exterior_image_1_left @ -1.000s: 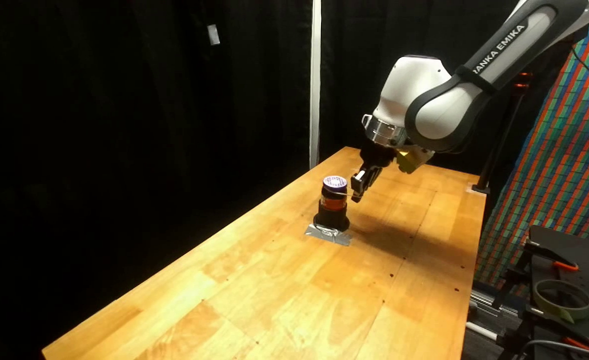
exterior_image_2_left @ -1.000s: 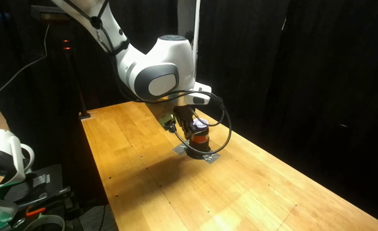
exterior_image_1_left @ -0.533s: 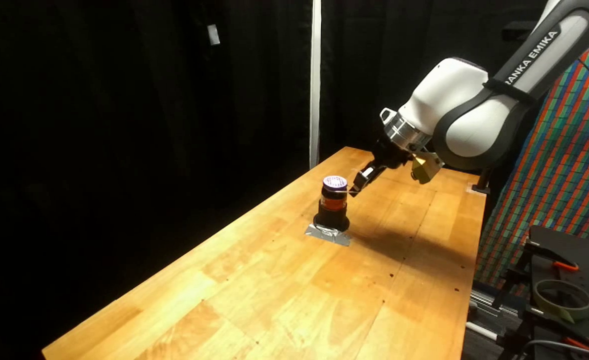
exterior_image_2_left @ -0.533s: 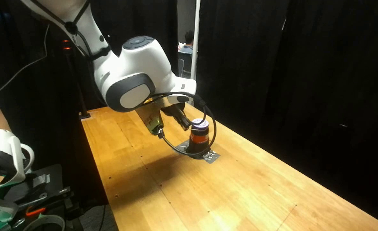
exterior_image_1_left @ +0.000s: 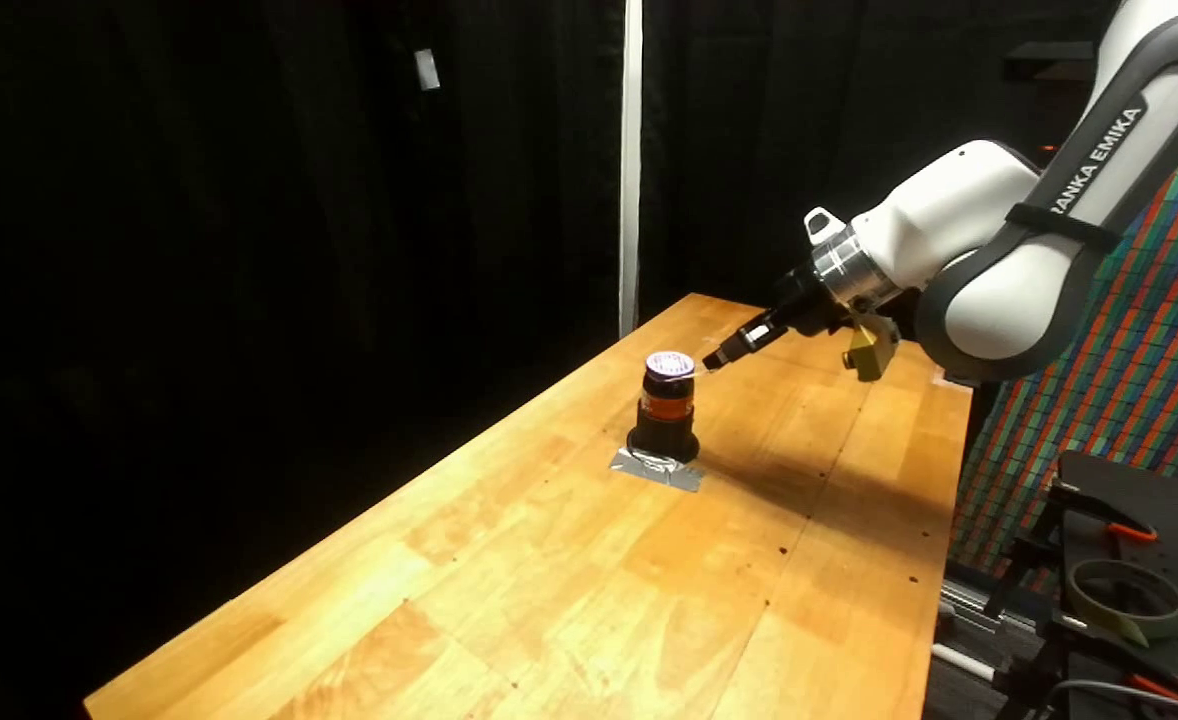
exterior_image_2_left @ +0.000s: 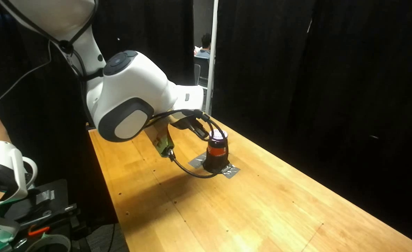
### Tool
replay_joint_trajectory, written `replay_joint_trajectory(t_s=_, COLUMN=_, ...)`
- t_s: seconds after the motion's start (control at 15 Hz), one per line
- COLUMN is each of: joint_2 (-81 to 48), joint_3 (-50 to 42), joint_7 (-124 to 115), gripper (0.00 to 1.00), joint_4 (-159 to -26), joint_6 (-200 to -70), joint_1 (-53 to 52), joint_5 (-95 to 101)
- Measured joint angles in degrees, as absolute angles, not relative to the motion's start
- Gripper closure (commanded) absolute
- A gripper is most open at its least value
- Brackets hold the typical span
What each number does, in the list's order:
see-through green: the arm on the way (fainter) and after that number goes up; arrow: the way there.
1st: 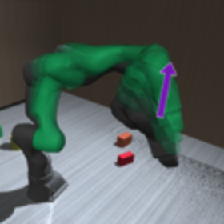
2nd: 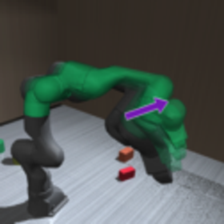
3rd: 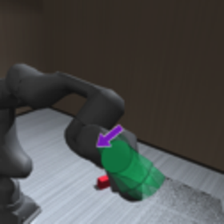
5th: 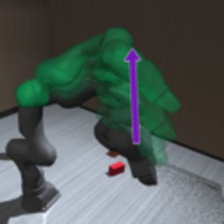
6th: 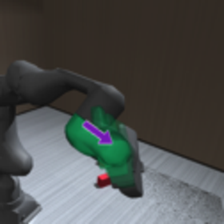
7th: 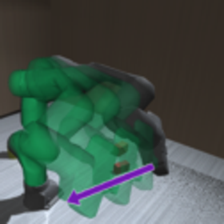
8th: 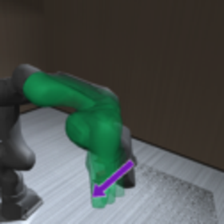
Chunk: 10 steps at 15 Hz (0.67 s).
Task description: Put the rubber band on the cup
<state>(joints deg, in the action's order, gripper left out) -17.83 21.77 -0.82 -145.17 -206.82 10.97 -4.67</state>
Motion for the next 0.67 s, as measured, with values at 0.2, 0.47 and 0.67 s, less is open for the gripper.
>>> replay_joint_trajectory(t_s=0.2, joint_2=-18.3, joint_3=20.8, joint_7=-1.8, gripper=0.96, joint_4=-146.7, joint_6=-211.8, joint_1=11.8, joint_5=-1.8)
replay_joint_trajectory(t_s=0.47, joint_2=-18.4, joint_3=16.1, joint_7=-7.8, gripper=0.70, joint_4=-148.8, joint_6=-218.8, joint_1=9.9, joint_5=5.7)
replay_joint_trajectory(t_s=0.67, joint_2=-18.5, joint_3=14.9, joint_7=-14.2, gripper=0.75, joint_4=-149.7, joint_6=-218.8, joint_1=10.2, joint_5=11.9)
